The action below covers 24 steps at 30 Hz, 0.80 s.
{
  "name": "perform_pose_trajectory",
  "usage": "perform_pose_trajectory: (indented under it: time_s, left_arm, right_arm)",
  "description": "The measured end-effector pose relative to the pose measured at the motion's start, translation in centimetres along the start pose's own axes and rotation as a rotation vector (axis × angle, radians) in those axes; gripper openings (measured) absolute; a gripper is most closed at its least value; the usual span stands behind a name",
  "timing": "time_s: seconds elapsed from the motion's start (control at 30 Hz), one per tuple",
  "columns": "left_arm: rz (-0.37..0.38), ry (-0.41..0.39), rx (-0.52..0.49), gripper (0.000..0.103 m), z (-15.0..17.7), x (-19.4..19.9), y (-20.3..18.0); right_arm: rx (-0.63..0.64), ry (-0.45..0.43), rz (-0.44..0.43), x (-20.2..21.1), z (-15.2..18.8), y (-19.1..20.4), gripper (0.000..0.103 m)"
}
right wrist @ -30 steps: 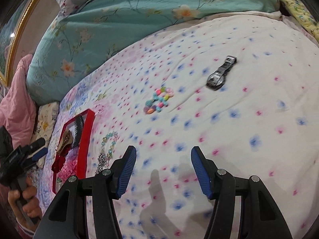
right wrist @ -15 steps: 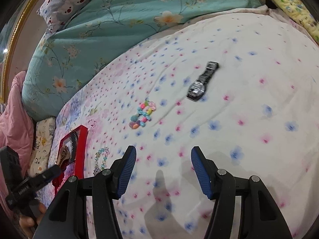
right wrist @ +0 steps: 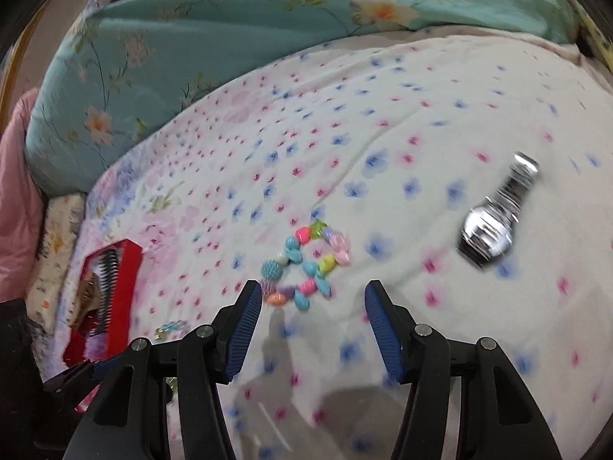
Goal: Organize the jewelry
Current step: 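Move both tools toward the beaded bracelet and pastel bead bracelet, then grasp the beaded bracelet with the left tool while the right tool grasps the pastel bead bracelet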
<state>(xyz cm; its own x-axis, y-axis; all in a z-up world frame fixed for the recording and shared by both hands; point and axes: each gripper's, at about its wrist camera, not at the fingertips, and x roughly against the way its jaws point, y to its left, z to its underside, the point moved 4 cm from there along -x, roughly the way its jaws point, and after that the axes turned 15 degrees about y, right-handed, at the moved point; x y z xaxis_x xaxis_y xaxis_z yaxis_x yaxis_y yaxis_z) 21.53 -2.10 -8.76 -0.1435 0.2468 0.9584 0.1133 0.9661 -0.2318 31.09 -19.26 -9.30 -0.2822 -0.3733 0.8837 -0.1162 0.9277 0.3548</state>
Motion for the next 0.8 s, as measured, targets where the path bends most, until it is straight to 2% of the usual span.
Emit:
perform_pose_trajectory:
  time_s: [0.07,0.1,0.13,0.17,0.2,0.23,0.27,0.3,0.33,0.4,0.8]
  left_arm:
    - [-0.017,0.012,-0.025,0.05,-0.2,-0.8,-0.4]
    - [-0.014,0.012,-0.045,0.042,-0.2,-0.9,-0.8]
    - [-0.011,0.023,-0.051,0.042,-0.2,-1.1,-1.0]
    - [-0.009,0.02,-0.05,0.042,-0.2,-1.1,-0.9]
    - [0.001,0.02,-0.047,0.038,-0.2,-1.0,-0.8]
    - [0.006,0.018,-0.04,0.035,-0.3,-1.0,-0.6]
    - [0.01,0.015,-0.031,0.025,-0.2,-0.8,-0.3]
    - [0.018,0.014,-0.024,0.011,-0.2,-0.7,-0.1]
    - [0.037,0.014,-0.014,0.006,-0.2,-0.5,0.2]
    - [0.073,0.006,0.007,0.006,0.1,0.2,0.9]
    - [0.13,-0.109,0.022,0.006,1.9,5.7,1.3]
  right_arm:
    - [0.027,0.003,0.025,-0.5,-0.6,0.4,0.057]
    - [0.04,0.006,0.046,-0.8,-0.9,0.6,0.055]
    - [0.055,0.005,0.074,-1.1,-1.1,0.8,0.053]
    - [0.067,0.005,0.1,-1.2,-1.2,0.9,0.044]
    - [0.078,0.003,0.128,-1.4,-1.2,1.0,0.03]
    - [0.083,0.001,0.145,-1.5,-1.3,1.0,0.021]
    - [0.083,0.004,0.145,-1.6,-1.3,0.9,0.016]
    - [0.079,0.001,0.138,-1.5,-1.3,0.7,0.01]
    - [0.075,-0.004,0.131,-1.3,-1.2,0.6,0.008]
    - [0.063,-0.012,0.103,-0.8,-0.9,0.5,0.008]
    - [0.055,-0.084,-0.032,4.8,2.3,2.0,0.008]
